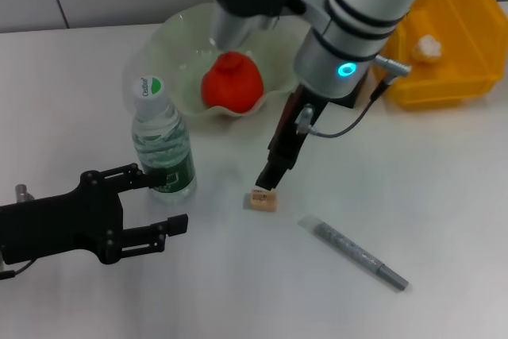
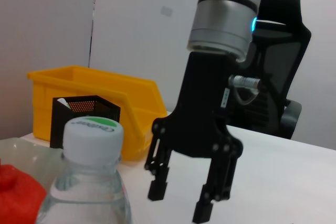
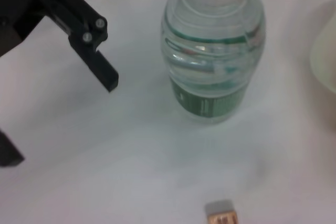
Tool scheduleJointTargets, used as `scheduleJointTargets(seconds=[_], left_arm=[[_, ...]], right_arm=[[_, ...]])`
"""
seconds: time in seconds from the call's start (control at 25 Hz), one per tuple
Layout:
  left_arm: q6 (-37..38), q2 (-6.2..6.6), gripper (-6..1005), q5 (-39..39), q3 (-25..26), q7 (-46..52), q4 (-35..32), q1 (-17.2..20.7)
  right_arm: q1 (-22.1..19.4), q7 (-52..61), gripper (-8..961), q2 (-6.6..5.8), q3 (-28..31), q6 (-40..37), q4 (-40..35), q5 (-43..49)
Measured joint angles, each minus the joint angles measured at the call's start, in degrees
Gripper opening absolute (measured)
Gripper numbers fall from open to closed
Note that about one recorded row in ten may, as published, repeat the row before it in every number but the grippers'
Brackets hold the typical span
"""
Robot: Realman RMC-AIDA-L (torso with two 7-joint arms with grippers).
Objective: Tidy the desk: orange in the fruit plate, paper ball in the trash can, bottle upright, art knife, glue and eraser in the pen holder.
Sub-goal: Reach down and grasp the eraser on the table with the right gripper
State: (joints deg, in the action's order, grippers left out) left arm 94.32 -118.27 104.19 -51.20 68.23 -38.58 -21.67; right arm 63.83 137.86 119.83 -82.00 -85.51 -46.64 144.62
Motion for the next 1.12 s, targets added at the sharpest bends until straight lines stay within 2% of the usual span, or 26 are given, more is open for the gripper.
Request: scheduleJointTargets(seconds=[0.2,0.44,1.12], left_arm=[[-0.1,-0.17,756,0.0,-0.3,0.0,0.0,0.1],[-0.4,-0.21,756,0.1,-0.3,0.0,0.0,0.2],[-0.9,-0.30,756,-0.3,-0.3,-0.1,0.0,0.0]], right_arm=[[1.0,0.0,641,0.05,-7.3,4.8,3.4,-4.6],[1.6,0.2,641,0.06,-11.9,7.5,5.6,-7.8],[1.2,1.1,636,0.06,-19.9,13.0,7.9,-10.4]])
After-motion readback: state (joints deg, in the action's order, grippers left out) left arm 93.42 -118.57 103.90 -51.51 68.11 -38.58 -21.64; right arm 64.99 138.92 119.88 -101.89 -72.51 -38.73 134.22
